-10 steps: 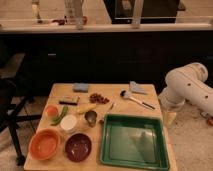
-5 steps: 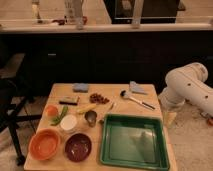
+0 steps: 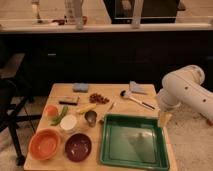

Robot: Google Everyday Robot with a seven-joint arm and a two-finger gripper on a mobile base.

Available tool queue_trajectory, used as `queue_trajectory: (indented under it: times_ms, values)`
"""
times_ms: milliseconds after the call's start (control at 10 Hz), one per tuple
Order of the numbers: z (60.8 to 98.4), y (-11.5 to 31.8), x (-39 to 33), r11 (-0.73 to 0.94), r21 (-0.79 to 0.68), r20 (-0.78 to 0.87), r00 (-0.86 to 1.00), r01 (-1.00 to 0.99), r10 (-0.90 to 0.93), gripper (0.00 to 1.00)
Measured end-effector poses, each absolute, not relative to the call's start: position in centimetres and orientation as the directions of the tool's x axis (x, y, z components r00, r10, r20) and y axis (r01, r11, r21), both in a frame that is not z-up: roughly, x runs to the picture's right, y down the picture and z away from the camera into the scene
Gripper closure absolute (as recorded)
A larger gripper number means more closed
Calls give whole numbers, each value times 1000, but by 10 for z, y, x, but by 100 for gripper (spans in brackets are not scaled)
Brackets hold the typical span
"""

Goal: Stack bowls into tray

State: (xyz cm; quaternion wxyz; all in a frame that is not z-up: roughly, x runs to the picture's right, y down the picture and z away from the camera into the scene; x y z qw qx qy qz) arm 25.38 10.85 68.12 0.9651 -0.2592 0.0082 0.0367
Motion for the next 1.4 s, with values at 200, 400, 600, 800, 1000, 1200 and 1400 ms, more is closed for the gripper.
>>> queue_trajectory:
  times_ms: [200, 400, 600, 800, 1000, 1200, 1400]
  values:
    - [681, 105, 221, 872, -487, -10, 999, -50, 51, 20]
    - [682, 101, 193, 878, -478, 13, 999, -27, 38, 20]
    - [685, 96, 162, 883, -470, 38, 999, -1, 21, 20]
    - [688, 93, 137, 885, -465, 56, 998, 19, 8, 20]
    - [692, 90, 108, 884, -467, 53, 999, 24, 1, 20]
    - [696, 90, 87, 878, -478, 57, 998, 21, 7, 20]
    - [701, 95, 74, 871, -491, 66, 998, 33, -1, 20]
